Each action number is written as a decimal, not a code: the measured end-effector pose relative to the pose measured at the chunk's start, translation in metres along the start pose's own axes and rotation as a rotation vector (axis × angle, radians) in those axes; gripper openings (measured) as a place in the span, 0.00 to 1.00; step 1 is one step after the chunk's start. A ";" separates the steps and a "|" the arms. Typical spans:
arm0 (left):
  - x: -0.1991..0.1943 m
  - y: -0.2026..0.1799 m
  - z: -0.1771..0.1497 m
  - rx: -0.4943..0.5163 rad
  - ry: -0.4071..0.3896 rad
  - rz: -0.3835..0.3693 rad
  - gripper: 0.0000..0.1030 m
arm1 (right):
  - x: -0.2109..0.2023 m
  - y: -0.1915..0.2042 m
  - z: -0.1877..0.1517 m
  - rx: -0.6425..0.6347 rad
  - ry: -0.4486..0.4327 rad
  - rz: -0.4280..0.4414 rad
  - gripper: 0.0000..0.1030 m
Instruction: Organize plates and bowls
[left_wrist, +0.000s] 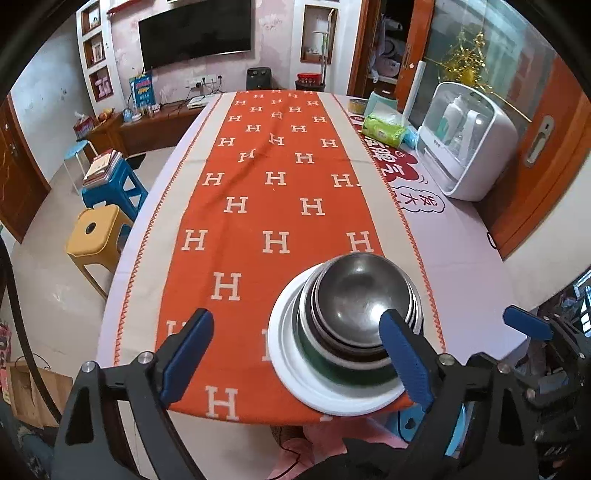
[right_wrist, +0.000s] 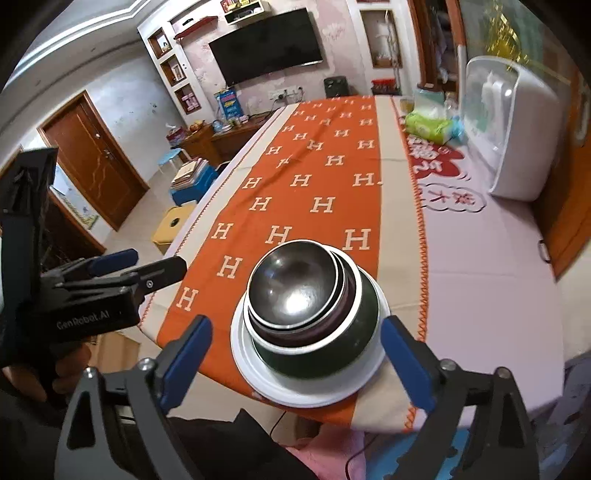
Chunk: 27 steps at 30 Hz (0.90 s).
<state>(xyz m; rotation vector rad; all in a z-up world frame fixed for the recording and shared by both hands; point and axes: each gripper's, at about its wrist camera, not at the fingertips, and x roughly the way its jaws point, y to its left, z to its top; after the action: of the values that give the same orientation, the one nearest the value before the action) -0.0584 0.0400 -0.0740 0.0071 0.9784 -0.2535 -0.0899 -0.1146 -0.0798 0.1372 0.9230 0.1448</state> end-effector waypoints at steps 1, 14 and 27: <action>-0.005 0.000 -0.003 0.010 -0.003 0.004 0.89 | -0.003 0.003 -0.004 0.001 -0.006 -0.012 0.95; -0.058 0.003 -0.036 0.021 -0.154 0.124 0.99 | -0.061 0.034 -0.033 0.124 -0.175 -0.183 0.99; -0.069 -0.003 -0.043 0.065 -0.204 0.134 0.99 | -0.058 0.048 -0.041 0.126 -0.178 -0.242 0.99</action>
<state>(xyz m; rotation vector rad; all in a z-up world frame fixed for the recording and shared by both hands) -0.1306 0.0563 -0.0414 0.1037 0.7632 -0.1594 -0.1609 -0.0760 -0.0500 0.1509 0.7636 -0.1484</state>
